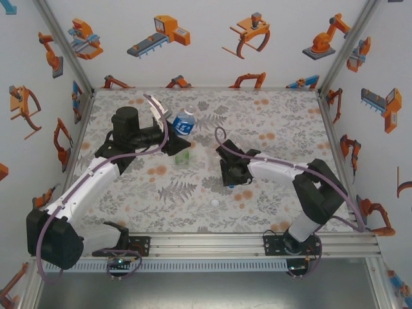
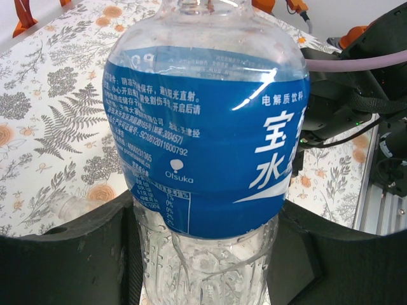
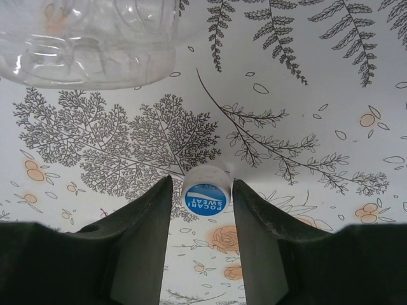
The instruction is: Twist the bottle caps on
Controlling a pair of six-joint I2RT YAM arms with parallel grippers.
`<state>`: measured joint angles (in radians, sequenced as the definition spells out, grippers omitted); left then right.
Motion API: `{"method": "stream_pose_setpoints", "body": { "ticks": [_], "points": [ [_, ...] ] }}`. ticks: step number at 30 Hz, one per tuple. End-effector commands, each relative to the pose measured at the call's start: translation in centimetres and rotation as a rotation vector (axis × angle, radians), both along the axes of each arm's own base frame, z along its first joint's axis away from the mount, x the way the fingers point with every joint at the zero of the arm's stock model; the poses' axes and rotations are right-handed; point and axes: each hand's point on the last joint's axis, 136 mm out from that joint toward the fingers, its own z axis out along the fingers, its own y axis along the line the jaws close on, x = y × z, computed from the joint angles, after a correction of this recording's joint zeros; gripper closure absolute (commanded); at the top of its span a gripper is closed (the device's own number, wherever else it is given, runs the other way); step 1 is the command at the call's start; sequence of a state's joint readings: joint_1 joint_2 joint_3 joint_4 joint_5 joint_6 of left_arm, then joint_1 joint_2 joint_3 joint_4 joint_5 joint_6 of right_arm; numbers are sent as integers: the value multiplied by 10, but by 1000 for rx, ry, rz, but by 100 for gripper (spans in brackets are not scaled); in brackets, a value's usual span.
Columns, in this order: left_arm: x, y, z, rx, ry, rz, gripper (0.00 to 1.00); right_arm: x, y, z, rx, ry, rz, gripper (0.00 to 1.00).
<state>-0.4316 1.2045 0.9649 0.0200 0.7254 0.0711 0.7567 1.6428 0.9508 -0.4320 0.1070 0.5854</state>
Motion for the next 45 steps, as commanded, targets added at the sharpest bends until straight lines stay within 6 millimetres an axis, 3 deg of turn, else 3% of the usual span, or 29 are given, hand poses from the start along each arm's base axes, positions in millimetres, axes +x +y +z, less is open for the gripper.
{"method": "stream_pose_setpoints", "body": {
  "ticks": [1, 12, 20, 45],
  "points": [
    [-5, -1, 22, -13, -62, -16, 87, -4, -3, -8, -35, 7, 10, 58],
    [-6, -2, 21, -11, -58, -19, 86, -7, -7, -8, -64, 24, 13, 62],
    [-5, -3, 20, -8, -52, -23, 86, -10, -5, -5, -62, 30, 12, 57],
    [-7, -6, 18, -2, -49, -31, 86, -5, -2, 3, -54, -14, 10, 59]
  ]
}}
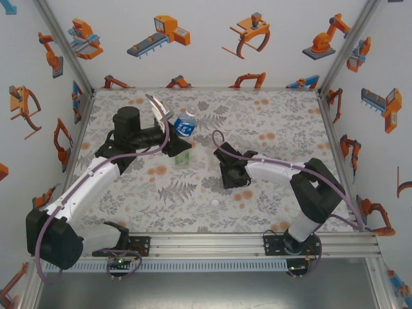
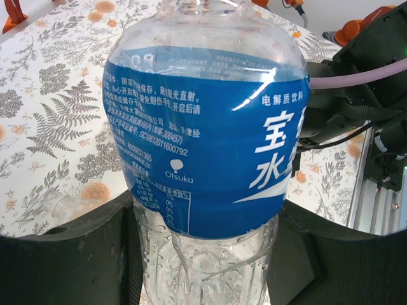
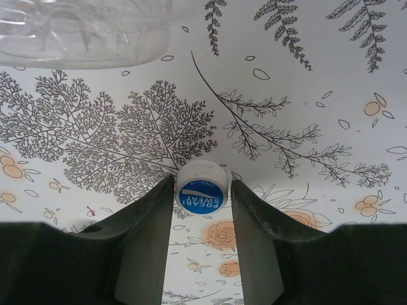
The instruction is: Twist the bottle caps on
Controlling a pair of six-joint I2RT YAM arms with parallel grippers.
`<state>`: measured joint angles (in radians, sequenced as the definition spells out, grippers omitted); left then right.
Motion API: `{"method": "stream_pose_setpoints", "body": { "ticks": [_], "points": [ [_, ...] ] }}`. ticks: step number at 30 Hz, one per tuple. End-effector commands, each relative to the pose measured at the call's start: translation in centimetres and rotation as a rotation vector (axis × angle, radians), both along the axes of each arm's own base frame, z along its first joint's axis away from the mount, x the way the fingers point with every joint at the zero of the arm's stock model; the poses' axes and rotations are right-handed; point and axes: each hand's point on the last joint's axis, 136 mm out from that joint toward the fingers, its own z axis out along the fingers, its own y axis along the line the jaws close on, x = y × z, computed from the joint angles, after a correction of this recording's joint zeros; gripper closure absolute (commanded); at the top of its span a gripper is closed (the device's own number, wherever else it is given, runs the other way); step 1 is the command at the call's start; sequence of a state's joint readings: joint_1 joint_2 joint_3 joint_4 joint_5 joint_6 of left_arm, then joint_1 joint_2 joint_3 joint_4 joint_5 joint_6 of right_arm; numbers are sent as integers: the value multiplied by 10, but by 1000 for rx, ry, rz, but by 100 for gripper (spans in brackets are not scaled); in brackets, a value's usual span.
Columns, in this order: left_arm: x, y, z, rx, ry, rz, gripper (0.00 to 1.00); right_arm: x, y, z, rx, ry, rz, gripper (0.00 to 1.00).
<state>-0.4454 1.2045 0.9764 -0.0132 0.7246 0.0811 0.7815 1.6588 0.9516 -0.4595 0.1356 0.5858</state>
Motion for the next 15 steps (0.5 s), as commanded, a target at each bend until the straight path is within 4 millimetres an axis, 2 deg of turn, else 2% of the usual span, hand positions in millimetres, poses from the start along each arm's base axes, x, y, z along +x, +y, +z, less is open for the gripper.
{"method": "stream_pose_setpoints", "body": {
  "ticks": [1, 15],
  "points": [
    [-2, -2, 19, -15, -58, -16, 86, 2, 0, 10, -4, -27, -5, 59],
    [-2, -2, 19, -13, -60, -15, 86, 6, 1, 12, -5, -49, 5, 60]
  ]
}}
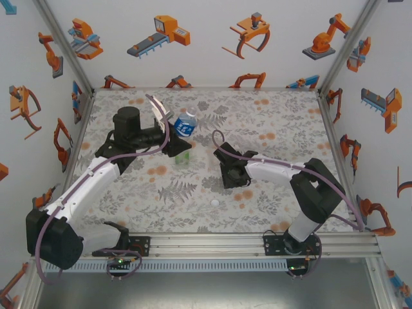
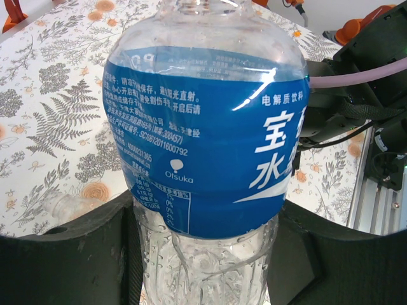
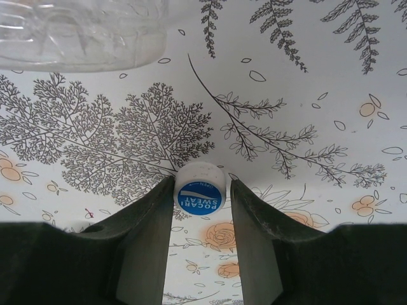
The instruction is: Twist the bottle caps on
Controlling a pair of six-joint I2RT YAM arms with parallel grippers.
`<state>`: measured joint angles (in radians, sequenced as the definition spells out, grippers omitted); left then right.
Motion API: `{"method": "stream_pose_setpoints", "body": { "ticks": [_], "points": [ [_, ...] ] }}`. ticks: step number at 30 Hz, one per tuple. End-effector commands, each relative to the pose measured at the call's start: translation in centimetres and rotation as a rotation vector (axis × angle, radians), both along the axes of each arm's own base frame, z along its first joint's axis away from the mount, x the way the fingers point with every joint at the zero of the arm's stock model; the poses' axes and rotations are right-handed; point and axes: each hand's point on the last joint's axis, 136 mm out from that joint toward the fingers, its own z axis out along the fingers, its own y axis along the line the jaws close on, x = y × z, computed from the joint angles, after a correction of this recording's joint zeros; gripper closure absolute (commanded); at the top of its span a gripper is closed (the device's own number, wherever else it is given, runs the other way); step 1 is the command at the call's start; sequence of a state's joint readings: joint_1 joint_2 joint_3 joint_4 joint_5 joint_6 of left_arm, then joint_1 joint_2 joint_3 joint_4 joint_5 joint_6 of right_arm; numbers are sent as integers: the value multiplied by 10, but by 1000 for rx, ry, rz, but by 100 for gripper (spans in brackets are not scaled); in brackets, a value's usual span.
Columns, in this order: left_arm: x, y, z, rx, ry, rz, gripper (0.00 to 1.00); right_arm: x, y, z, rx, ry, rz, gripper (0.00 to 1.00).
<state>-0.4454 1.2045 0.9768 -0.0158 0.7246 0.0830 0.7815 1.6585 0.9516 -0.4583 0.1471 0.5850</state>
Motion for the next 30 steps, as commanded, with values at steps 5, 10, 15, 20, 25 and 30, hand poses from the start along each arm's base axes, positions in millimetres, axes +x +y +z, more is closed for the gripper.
{"method": "stream_pose_setpoints", "body": {
  "ticks": [5, 10, 15, 20, 25, 30],
  "points": [
    [-2, -2, 20, -16, -60, -15, 86, 3, 1, 12, 5, -40, 8, 62],
    [-2, -3, 19, -14, -57, -16, 86, 4, 1, 16, 6, -50, 8, 66],
    [-2, -3, 18, -10, -60, -21, 86, 7, 2, 33, 44, -100, 12, 70],
    [-3, -1, 13, 38, -83, -22, 87, 7, 12, 63, 131, -181, 91, 72],
    [-9, 0, 2, 110, -136, -56, 87, 4, 24, 104, 224, -297, 241, 73],
    [-31, -6, -10, 180, -247, -170, 91, -3, 32, 155, 323, -471, 379, 75]
  ]
}}
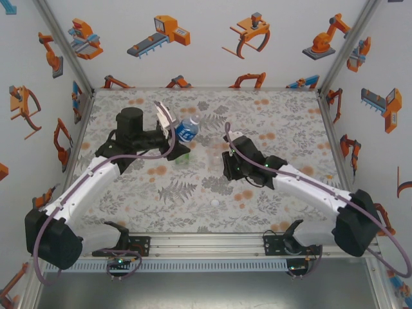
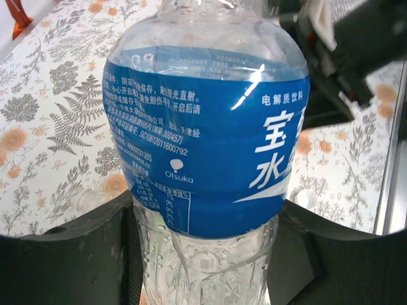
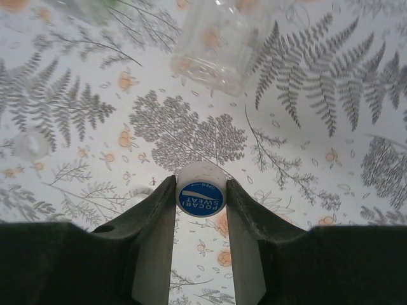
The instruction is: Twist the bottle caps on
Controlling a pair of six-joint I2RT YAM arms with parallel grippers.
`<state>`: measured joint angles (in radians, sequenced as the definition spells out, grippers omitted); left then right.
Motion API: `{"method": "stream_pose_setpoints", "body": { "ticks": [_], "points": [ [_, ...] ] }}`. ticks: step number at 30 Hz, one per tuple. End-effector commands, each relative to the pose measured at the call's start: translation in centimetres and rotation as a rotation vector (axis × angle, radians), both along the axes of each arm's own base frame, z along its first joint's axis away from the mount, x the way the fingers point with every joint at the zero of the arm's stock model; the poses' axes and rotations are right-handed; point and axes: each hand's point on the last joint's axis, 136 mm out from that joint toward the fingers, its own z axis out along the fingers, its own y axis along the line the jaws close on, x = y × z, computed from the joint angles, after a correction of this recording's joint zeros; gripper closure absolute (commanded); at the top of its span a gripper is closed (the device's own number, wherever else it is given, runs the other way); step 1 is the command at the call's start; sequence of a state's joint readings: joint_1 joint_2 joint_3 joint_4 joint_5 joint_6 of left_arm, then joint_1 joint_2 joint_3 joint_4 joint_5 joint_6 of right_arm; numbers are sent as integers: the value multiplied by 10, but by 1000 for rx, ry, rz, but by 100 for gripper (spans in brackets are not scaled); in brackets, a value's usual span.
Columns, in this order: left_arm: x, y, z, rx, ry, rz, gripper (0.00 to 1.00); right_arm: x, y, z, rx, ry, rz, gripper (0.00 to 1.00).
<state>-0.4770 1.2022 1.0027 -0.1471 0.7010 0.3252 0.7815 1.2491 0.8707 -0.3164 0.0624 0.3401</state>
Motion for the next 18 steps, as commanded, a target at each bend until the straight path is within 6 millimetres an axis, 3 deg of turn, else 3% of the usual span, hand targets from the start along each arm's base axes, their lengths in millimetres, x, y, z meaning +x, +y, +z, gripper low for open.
{"method": "stream_pose_setpoints", "body": {
  "ticks": [1, 5, 12, 18],
  "points": [
    [-25, -3, 0, 73, -137, -128, 91, -8, 13, 43, 72, -164, 157, 76],
    [-62, -11, -22, 218, -252, -300, 93, -24, 16, 94, 156, -307, 270, 76],
    [-88, -21, -24, 248, -295, -394, 100, -64, 14, 173, 277, -550, 468, 76],
    [-93, -26, -22, 238, -302, -423, 100, -96, 16, 198, 310, -627, 637, 77]
  ]
}}
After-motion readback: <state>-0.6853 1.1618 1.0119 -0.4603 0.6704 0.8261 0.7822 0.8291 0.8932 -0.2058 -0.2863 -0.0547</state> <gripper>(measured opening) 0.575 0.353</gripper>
